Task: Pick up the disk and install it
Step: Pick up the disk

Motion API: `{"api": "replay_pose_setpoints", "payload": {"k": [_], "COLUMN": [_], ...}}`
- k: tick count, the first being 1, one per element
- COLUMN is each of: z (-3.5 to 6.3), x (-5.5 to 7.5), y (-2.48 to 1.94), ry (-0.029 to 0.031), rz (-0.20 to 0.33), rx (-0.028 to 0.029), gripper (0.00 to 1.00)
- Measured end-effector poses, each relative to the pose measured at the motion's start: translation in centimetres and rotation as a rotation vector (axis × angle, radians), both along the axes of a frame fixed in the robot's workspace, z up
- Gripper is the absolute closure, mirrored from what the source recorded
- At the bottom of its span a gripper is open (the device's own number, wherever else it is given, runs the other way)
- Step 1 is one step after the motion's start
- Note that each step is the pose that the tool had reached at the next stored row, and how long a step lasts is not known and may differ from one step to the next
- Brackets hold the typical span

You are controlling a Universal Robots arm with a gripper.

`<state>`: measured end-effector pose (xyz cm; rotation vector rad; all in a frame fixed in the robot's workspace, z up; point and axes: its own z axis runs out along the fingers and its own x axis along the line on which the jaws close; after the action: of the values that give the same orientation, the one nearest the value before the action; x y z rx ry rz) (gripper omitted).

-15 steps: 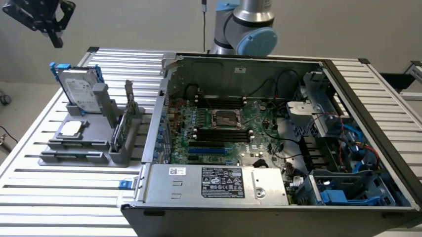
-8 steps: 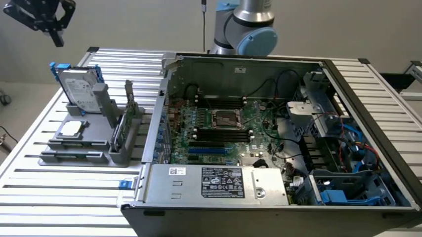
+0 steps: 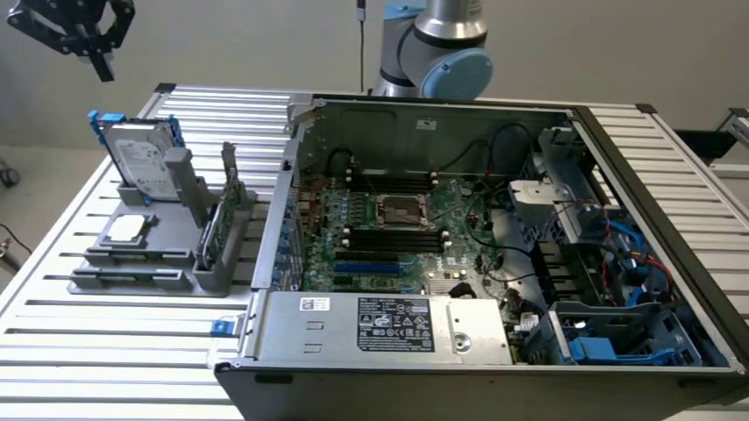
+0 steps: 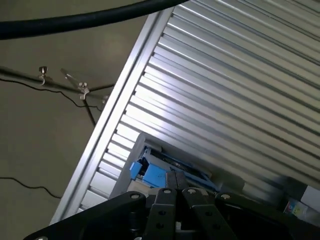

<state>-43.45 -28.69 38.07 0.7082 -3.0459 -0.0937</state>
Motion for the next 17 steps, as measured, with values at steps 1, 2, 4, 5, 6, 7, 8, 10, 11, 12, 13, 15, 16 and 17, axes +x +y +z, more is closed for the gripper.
{"api": "replay_pose_setpoints", "payload": {"k": [1,2,4,5,6,7,8,10,11,12,13,15,16,17], "z": [0.00,0.00,0.00,0.00,0.00,0.00,0.00,0.00,-0.01,0.00,-0.01,-0.01,0.00,0.00], "x": [0.00,0.00,0.01,0.01,0.01,0.01,0.01,0.01,0.00,0.01,0.01,0.01,0.01,0.01], "y": [0.00,-0.01,-0.01,-0.01,-0.01,-0.01,0.00,-0.01,0.00,0.00,0.00,0.00,0.00,0.00], "ry": [-0.0001,0.0000,0.0001,0.0000,0.0000,0.0001,0.0001,0.0000,0.0000,0.0001,0.0001,0.0005,0.0010,0.0013], "rz": [0.019,0.037,0.073,0.091,0.109,0.127,0.145,0.182,0.200,0.218,0.236,0.272,0.289,0.305], "rx": [0.0001,0.0002,0.0001,0.0001,0.0001,0.0001,0.0001,0.0000,-0.0002,-0.0007,-0.0015,-0.0052,-0.0077,-0.0107], "gripper": [0.89,0.89,0.89,0.89,0.89,0.89,0.89,0.89,0.89,0.89,0.89,0.89,0.89,0.89]}}
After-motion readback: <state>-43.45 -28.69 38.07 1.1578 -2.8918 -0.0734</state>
